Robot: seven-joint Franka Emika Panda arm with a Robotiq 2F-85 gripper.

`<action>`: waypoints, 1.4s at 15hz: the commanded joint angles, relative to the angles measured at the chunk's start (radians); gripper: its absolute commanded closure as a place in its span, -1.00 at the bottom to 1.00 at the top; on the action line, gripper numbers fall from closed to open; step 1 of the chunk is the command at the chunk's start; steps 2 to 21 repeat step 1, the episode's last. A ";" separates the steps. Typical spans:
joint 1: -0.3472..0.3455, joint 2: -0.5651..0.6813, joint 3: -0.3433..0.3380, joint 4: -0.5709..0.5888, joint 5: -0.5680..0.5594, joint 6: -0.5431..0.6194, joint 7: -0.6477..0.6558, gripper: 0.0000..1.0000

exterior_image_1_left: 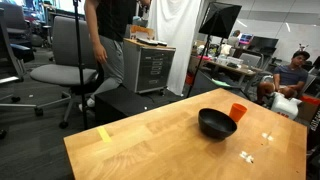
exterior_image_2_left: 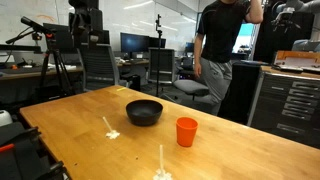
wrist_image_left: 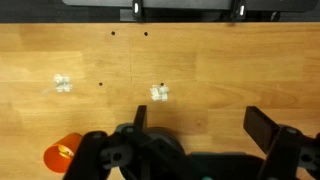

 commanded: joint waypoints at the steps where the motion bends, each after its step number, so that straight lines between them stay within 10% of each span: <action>1: 0.002 0.000 -0.001 0.002 -0.001 -0.002 0.001 -1.00; 21: 0.002 0.000 -0.001 0.002 -0.001 -0.002 0.001 -1.00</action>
